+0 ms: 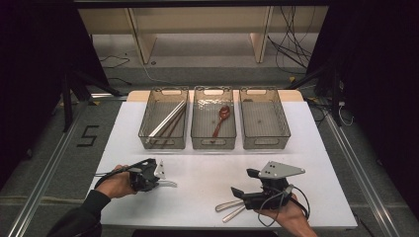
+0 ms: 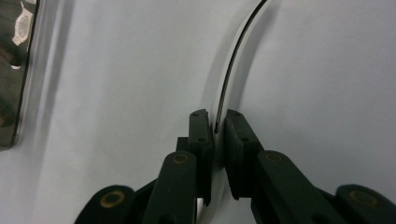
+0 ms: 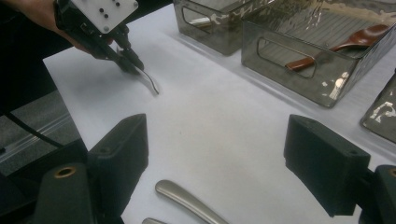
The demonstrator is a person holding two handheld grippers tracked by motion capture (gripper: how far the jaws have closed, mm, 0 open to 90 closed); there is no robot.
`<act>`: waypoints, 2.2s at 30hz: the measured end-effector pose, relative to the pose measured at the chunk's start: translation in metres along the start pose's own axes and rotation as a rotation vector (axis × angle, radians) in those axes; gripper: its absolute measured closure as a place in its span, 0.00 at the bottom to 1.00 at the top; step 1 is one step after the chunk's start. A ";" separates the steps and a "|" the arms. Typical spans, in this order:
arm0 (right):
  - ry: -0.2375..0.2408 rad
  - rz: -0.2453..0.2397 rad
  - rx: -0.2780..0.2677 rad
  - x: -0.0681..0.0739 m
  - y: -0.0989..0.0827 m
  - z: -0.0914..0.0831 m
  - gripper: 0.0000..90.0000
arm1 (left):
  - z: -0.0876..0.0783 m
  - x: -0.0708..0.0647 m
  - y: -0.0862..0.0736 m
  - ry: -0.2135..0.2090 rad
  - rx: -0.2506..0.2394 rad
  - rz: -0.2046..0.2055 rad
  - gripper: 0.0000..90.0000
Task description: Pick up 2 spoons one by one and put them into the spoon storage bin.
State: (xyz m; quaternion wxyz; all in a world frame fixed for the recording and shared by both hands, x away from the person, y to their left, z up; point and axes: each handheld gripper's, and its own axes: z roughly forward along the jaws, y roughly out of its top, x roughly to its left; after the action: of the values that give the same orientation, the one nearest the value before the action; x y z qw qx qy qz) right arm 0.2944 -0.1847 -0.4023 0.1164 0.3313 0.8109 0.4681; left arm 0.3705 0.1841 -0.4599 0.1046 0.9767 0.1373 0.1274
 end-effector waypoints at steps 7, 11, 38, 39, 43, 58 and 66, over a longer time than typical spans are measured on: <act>-0.002 -0.001 -0.003 0.000 0.000 0.000 0.25 | -0.004 0.003 -0.001 0.001 -0.025 -0.048 0.91; -0.001 -0.002 -0.001 0.000 0.000 -0.001 0.25 | -0.008 0.006 0.000 0.014 -0.053 -0.095 0.92; -0.005 0.007 -0.004 0.000 0.000 -0.001 0.25 | -0.055 0.029 0.011 -0.082 -0.332 -0.416 0.92; -0.004 0.006 -0.004 0.000 0.000 -0.001 0.25 | -0.056 0.030 0.013 -0.087 -0.343 -0.415 0.92; -0.003 0.009 -0.005 0.000 0.000 -0.001 0.25 | -0.063 0.037 0.027 -0.073 -0.381 -0.426 0.92; 0.005 0.019 -0.006 -0.004 -0.001 0.000 0.25 | -0.071 0.091 0.084 -0.060 -0.493 -0.503 0.92; 0.009 0.019 -0.015 -0.004 0.000 -0.001 0.25 | -0.063 0.103 0.117 -0.056 -0.514 -0.519 0.92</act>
State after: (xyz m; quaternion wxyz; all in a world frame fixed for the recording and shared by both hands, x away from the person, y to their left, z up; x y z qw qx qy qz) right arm 0.2969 -0.1878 -0.4028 0.1106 0.3359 0.8048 0.4766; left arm 0.4768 0.1151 -0.3498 0.3792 0.8543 0.3410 0.1004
